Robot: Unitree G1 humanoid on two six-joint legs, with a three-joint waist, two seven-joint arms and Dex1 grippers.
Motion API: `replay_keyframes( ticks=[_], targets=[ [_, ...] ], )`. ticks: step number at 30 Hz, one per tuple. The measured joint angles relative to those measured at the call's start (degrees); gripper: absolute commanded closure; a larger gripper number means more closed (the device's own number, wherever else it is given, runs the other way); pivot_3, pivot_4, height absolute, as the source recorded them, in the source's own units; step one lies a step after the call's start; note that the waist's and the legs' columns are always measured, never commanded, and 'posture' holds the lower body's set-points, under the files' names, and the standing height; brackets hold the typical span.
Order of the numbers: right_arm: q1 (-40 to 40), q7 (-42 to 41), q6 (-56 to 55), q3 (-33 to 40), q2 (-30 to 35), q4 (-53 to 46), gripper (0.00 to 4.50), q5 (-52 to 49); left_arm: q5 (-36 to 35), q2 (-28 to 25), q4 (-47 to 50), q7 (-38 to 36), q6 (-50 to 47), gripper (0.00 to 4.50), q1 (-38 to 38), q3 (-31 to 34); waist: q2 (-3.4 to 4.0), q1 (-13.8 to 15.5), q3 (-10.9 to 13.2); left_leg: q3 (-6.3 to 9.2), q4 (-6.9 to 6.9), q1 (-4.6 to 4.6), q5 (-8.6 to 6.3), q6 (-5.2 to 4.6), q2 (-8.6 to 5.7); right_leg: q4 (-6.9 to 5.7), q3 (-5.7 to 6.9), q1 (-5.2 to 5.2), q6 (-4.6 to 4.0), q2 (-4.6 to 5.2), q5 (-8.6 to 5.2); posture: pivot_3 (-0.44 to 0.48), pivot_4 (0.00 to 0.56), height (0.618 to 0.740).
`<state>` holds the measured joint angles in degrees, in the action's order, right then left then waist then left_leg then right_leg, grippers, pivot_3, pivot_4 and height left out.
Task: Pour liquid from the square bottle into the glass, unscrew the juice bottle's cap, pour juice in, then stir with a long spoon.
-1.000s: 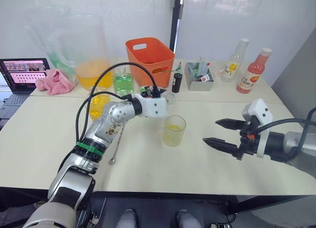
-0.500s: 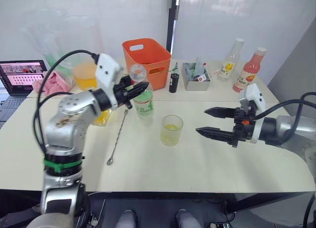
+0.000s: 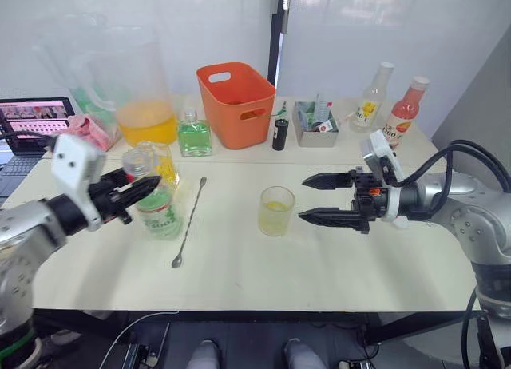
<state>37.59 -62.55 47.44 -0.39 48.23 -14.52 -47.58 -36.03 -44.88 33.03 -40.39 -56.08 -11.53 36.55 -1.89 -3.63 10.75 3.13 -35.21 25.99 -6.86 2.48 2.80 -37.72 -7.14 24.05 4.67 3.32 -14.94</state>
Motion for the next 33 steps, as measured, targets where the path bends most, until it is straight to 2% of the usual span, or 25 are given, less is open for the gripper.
replay_keyframes(
  ticks=[3,6,9,12,16,23,29,33],
  targets=[
    [0.41,-3.29,-1.60,-0.59,-0.87,1.67,0.02,0.48,-3.27,-0.01,-1.28,-1.39,-0.98,3.08,5.31,8.07,-0.02,-0.15,0.00,-0.01,0.00,0.00,0.00,0.00,0.06,-0.01,0.05,0.04,-0.01,-0.01,0.00,0.000,0.150,0.740],
    [0.98,-5.28,-2.74,-1.19,-2.15,2.87,0.02,1.55,-3.53,-1.07,-7.39,-1.85,1.14,3.08,7.46,15.73,-0.02,-0.28,0.00,-0.03,0.03,-0.10,0.00,0.00,0.08,-0.06,0.08,0.05,-0.09,-0.01,-0.06,0.000,0.150,0.740],
    [1.00,-6.30,-3.36,-1.24,-2.85,2.90,0.02,1.92,-1.79,-3.03,-14.54,-0.88,4.15,3.08,7.59,18.78,-0.04,-0.10,-0.02,-0.07,0.07,-0.16,-0.01,0.01,0.08,-0.04,0.08,0.03,-0.22,0.00,-0.14,0.000,0.150,0.740],
    [0.95,-6.17,-3.38,-1.22,-3.18,2.76,0.02,2.07,-0.94,-4.74,-21.09,0.72,5.90,3.08,5.06,18.57,-0.18,0.26,-0.08,-0.08,0.08,-0.14,-0.01,0.02,0.08,0.02,0.08,0.03,-0.25,0.02,-0.16,0.000,0.150,0.740],
    [-0.57,-4.69,-3.26,-0.69,-3.45,1.00,0.02,1.98,0.13,-7.39,-30.47,2.13,9.03,3.08,-3.26,13.38,-0.39,0.96,-0.19,-0.07,0.13,-0.14,-0.02,0.03,0.08,0.03,0.10,0.05,-0.20,0.02,-0.12,0.000,0.150,0.740],
    [-3.39,-0.85,-2.31,1.37,-3.42,-2.27,0.02,1.38,7.86,-12.14,-56.44,1.40,20.10,3.08,-24.52,-3.05,-0.42,1.16,-0.21,-0.11,0.29,-0.12,0.00,0.03,0.08,0.04,0.10,0.10,-0.13,0.01,-0.04,0.000,0.150,0.740],
    [-5.39,2.48,-1.04,2.96,-3.49,-4.35,0.02,1.27,15.30,-10.75,-75.40,-3.44,30.93,3.08,-39.18,-15.23,-0.44,1.17,-0.21,-0.07,0.32,-0.06,0.01,0.02,0.07,0.01,0.13,0.14,-0.31,-0.01,0.06,0.000,0.150,0.740],
    [-5.75,4.37,-0.59,3.52,-3.64,-5.79,0.02,1.20,19.58,-8.64,-85.59,-4.42,36.66,3.08,-45.45,-20.00,-0.44,0.98,-0.21,-0.09,0.31,-0.03,0.01,0.02,0.07,0.03,0.11,0.16,-0.29,-0.01,0.05,0.000,0.150,0.740]
  ],
)
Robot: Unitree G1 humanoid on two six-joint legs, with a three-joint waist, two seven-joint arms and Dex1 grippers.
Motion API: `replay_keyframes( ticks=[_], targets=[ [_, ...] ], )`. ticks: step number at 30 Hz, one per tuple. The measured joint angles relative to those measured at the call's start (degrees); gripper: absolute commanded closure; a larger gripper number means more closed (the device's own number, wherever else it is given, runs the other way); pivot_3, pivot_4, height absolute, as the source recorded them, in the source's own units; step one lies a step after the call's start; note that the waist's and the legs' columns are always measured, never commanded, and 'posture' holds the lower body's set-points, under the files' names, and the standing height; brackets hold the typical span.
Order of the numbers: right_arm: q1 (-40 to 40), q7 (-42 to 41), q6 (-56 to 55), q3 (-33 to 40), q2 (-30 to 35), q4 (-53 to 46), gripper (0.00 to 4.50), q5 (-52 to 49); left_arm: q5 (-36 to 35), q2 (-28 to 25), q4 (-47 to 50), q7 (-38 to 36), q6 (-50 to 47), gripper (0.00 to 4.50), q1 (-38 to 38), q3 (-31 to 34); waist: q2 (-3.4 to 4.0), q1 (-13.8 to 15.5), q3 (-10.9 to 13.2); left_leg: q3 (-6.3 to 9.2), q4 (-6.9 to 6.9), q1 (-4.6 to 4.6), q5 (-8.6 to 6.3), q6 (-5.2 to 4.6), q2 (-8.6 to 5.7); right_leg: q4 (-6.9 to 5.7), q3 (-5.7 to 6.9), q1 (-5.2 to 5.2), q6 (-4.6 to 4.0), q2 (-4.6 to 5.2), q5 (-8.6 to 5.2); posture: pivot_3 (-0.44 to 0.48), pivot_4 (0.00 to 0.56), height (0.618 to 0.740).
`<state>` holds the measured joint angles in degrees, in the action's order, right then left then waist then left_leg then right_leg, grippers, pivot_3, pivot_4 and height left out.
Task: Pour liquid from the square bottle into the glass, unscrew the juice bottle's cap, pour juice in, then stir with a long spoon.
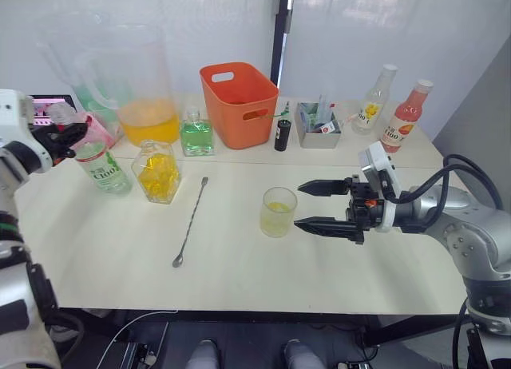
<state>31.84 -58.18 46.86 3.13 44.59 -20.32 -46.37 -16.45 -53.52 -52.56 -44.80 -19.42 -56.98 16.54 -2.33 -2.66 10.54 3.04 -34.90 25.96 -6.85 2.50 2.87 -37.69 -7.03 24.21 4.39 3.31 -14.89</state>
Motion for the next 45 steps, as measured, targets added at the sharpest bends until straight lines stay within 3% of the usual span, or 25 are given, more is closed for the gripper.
replay_keyframes(
  ticks=[5,12,14,20,27,33,37,45],
  targets=[
    [-2.19,2.50,1.28,1.52,0.18,-2.29,0.02,-1.31,3.52,1.30,-7.88,-0.34,4.56,3.08,-3.73,-2.45,-0.01,0.04,0.00,0.04,0.01,0.04,0.00,0.00,-0.02,-0.06,0.01,0.02,-0.01,0.00,0.00,0.000,0.150,0.740],
    [-3.27,4.70,1.87,2.72,0.85,-4.17,0.02,-2.23,5.07,1.69,-11.73,-0.67,6.85,3.08,-5.76,-2.62,-0.01,0.09,0.00,0.04,-0.06,0.01,0.01,0.01,-0.02,-0.14,0.00,-0.02,0.21,0.00,-0.12,0.000,0.150,0.740],
    [-3.27,4.98,1.89,2.80,0.91,-4.19,0.00,-2.24,5.12,1.70,-12.36,-0.56,6.79,2.11,-6.21,-2.52,-0.01,0.10,0.00,0.05,-0.07,0.00,0.01,0.01,-0.02,-0.17,0.00,-0.02,0.21,0.00,-0.13,0.000,0.150,0.740],
    [-3.27,5.36,1.89,2.84,1.13,-4.22,0.00,-2.26,4.99,1.74,-13.54,-0.41,6.63,0.15,-6.79,-1.70,-0.01,0.10,0.00,0.05,-0.07,0.02,0.01,0.01,-0.02,-0.17,0.00,-0.01,0.21,0.00,-0.12,0.000,0.150,0.740],
    [-2.84,5.12,1.89,2.85,1.41,-3.83,0.00,-2.25,0.84,1.51,-8.83,-2.46,6.46,0.03,-8.57,2.43,-0.01,0.09,0.00,0.06,-0.06,0.02,0.01,0.01,-0.02,-0.17,0.00,-0.01,0.21,0.00,-0.12,0.000,0.150,0.740],
    [-1.47,4.14,1.83,2.81,1.42,-2.78,0.00,-2.17,-4.17,0.53,1.88,-3.49,0.90,0.03,-11.21,5.50,-0.01,0.03,0.00,0.06,-0.06,0.02,0.01,0.01,-0.02,-0.17,0.00,-0.01,0.21,0.00,-0.13,0.000,0.150,0.740],
    [-0.74,2.75,1.30,2.55,2.06,-0.95,0.00,-1.59,-9.75,0.20,16.56,-4.35,-8.07,0.03,-8.69,6.81,-0.01,-0.01,0.00,0.06,-0.06,0.02,0.02,0.01,-0.02,-0.22,-0.02,-0.02,0.20,0.00,-0.12,0.000,0.150,0.740],
    [3.55,1.43,-4.06,3.60,2.44,6.29,0.00,2.45,-25.88,2.89,56.21,-4.03,-29.37,0.03,12.62,6.74,-0.01,-0.10,0.01,0.04,-0.06,-0.12,0.02,0.02,-0.01,-0.27,-0.07,-0.09,0.18,0.00,-0.13,0.000,0.150,0.740]
  ],
)
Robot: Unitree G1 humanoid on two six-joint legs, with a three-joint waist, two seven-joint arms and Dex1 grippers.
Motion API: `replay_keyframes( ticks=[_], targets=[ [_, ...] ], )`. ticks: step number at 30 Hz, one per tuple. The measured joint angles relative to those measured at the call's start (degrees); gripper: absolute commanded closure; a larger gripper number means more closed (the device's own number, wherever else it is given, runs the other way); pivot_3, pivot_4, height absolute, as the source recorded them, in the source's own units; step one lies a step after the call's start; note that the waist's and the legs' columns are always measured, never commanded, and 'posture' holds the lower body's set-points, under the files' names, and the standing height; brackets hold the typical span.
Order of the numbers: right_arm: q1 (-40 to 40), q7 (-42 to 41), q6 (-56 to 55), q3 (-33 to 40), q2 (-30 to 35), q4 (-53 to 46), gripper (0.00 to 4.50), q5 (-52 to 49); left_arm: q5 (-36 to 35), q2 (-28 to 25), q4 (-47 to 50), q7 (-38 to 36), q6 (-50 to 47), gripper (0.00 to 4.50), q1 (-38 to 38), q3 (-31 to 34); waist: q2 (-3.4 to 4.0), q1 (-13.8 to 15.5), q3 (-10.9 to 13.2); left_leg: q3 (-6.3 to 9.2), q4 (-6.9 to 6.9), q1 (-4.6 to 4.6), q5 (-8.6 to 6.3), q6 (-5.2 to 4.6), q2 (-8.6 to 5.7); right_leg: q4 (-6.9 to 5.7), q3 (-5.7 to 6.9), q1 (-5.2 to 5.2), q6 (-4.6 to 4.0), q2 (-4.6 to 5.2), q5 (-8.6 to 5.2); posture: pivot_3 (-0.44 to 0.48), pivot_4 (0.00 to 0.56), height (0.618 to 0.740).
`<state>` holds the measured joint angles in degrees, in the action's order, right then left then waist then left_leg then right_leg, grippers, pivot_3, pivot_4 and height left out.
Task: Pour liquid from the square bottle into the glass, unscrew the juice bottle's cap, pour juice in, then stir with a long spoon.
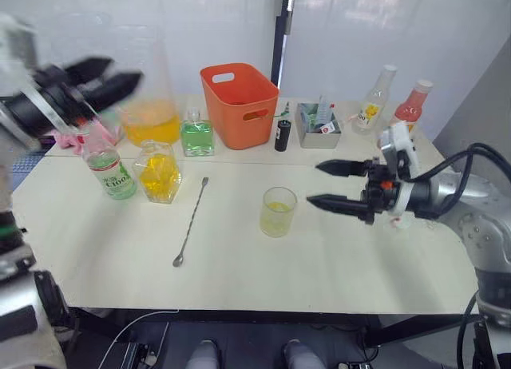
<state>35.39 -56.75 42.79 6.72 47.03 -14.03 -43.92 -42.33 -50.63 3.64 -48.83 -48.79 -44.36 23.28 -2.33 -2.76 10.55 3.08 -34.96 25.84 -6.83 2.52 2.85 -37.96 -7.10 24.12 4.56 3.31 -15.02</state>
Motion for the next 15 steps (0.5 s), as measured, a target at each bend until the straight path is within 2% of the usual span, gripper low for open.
replay_keyframes(
  ticks=[3,8,15],
  targets=[
    [-0.60,-2.60,-2.05,0.11,2.02,2.37,0.00,2.09,-0.95,1.04,8.85,3.47,-2.68,0.03,5.36,-1.00,0.00,0.06,0.00,-0.01,0.00,-0.01,0.00,0.00,-0.01,0.01,-0.01,-0.01,-0.01,0.00,-0.01,0.000,0.150,0.740],
    [-0.66,-6.12,-5.79,0.05,3.26,6.77,0.00,5.13,-1.18,1.91,16.67,8.04,-2.94,0.03,10.98,-1.21,0.00,0.04,0.00,-0.06,-0.01,-0.05,0.00,0.00,-0.02,0.07,-0.05,-0.03,0.00,0.01,-0.01,0.000,0.150,0.740],
    [-5.81,-12.22,-11.78,1.77,3.49,11.95,0.00,6.44,-1.36,6.95,25.69,13.22,-1.58,0.03,29.83,3.01,0.00,-0.11,0.00,-0.13,0.09,-0.26,0.00,0.00,0.00,0.17,-0.09,-0.15,-0.04,0.03,-0.03,0.000,0.150,0.740]
  ],
)
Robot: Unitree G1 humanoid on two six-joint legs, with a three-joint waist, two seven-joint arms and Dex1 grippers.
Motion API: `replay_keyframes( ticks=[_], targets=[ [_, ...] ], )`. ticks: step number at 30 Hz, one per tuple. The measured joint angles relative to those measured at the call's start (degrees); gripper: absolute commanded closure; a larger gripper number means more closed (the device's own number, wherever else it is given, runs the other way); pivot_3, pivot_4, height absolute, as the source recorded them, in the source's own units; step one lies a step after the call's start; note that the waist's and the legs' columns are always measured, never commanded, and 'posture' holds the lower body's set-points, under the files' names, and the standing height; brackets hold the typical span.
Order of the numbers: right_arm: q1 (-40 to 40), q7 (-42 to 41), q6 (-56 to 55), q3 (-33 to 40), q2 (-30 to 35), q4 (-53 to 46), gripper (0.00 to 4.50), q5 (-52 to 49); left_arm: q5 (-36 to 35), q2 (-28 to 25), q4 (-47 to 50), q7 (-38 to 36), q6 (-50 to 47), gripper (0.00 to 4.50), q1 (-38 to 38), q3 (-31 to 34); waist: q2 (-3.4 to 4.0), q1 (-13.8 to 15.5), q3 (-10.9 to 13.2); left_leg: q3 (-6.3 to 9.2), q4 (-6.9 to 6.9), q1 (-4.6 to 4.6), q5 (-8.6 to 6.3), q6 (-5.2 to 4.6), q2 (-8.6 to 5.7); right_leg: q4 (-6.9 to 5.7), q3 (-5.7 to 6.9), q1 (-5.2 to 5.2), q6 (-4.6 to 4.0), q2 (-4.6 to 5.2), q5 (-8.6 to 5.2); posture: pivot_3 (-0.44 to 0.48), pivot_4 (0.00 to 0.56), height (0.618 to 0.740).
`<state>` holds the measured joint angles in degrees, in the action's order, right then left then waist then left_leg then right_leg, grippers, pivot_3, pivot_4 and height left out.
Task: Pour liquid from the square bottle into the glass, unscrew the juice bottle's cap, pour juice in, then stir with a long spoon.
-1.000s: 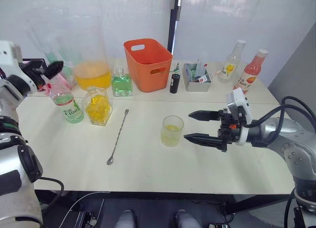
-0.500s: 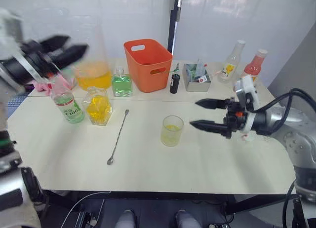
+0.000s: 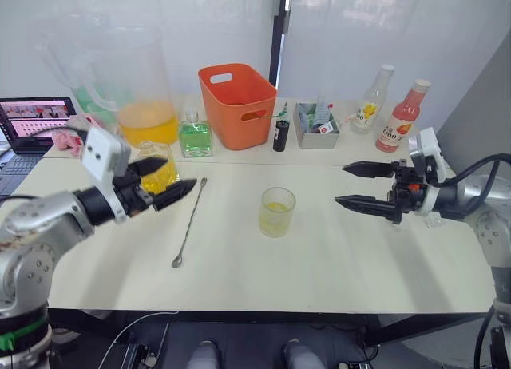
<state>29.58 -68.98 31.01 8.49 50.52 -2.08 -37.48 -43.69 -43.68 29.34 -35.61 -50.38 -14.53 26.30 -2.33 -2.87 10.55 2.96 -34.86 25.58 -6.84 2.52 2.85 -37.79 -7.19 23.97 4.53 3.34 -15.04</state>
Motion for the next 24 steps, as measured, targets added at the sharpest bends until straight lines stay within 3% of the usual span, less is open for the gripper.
replay_keyframes(
  ticks=[5,10,17,24],
  targets=[
    [-4.31,-1.25,-5.49,1.23,-0.10,6.11,0.00,3.33,5.39,3.00,-1.42,-0.77,9.62,0.03,12.39,5.08,0.00,0.10,0.00,-0.06,0.00,-0.09,0.00,0.01,0.00,0.10,0.00,-0.09,-0.10,0.03,-0.06,0.000,0.150,0.740],
    [-8.54,-1.14,-9.51,3.71,0.16,11.48,0.00,5.51,12.15,3.73,-9.81,-3.83,21.20,0.03,21.13,8.71,0.00,0.27,0.00,-0.09,0.01,-0.08,-0.01,0.01,0.01,0.23,0.00,-0.11,-0.39,0.05,-0.22,0.000,0.150,0.740],
    [-14.60,0.44,-12.92,8.50,0.20,16.37,0.00,7.11,14.37,3.95,-19.15,-7.65,30.18,0.03,26.50,12.43,0.00,0.25,0.00,-0.16,0.03,-0.08,-0.04,0.06,0.01,0.27,-0.04,-0.08,-0.38,0.10,-0.23,0.000,0.150,0.740],
    [-18.18,0.56,-13.19,10.48,0.20,16.63,0.00,7.20,14.16,5.65,-19.32,-7.54,31.35,0.03,27.23,12.70,0.01,0.11,-0.01,-0.18,0.04,-0.09,-0.05,0.08,0.03,0.26,-0.07,-0.07,-0.38,0.09,-0.23,0.000,0.150,0.740]
  ],
)
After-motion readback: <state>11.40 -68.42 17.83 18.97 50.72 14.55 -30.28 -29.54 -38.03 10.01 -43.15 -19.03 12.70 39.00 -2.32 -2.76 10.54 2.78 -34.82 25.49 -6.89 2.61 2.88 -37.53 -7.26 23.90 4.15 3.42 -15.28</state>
